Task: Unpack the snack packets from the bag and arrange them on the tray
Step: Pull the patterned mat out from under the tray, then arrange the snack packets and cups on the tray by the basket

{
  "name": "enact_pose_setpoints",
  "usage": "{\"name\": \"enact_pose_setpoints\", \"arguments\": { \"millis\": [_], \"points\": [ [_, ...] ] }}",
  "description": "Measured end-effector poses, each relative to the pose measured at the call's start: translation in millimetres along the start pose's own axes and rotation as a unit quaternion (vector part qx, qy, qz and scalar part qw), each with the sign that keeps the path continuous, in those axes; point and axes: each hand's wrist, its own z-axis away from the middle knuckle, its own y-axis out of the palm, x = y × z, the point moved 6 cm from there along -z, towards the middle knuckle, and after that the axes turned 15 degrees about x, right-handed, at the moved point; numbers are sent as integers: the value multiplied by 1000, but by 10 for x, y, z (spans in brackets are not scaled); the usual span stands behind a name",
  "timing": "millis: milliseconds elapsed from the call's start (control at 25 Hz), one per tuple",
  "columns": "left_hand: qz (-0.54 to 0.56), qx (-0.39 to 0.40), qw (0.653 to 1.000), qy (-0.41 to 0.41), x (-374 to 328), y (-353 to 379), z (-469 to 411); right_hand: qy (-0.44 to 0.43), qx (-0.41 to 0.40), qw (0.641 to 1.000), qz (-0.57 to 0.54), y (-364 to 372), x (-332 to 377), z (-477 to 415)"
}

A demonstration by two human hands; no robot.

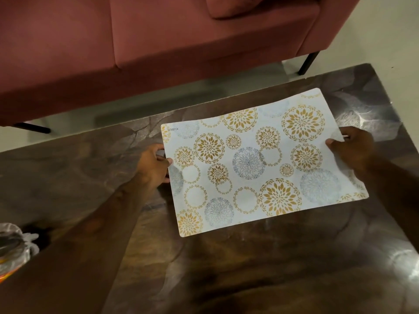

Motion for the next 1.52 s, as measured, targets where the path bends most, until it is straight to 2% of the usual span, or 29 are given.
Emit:
{"name": "enact_pose_setpoints", "arguments": {
  "millis": [120,280,360,600,760,1000,1120,1240,1400,1520],
  "points": [
    [5,4,1000,8,-27,3,-16,1,-14,999,32,-3,84,-20],
    [-31,-3,1000,-3,65,-193,109,-36,-107,973,204,-45,259,226],
    [-23,-12,1000,-18,260,-380,310,-56,-113,968,215,71,329,490],
    [31,39,997,-52,1129,-901,1246,-86,21,976,199,1192,405,1422],
    [61,43,995,-68,1620,-1316,1771,-122,135,963,198,2195,586,2018],
    [143,-3,989,-34,2309,-1997,2270,-169,284,911,246,3719,901,2827],
    [191,-25,981,-16,2651,-2312,2467,-197,316,886,275,4341,1005,3148],
    [246,-61,967,5,3120,-2729,2733,-188,365,865,289,5008,1047,3469],
    [261,-128,957,2,3799,-3249,3068,-199,399,856,262,5726,1125,3881],
    [288,-179,941,-11,4260,-3540,3190,-174,409,861,246,6144,1173,4055]
  ]
}}
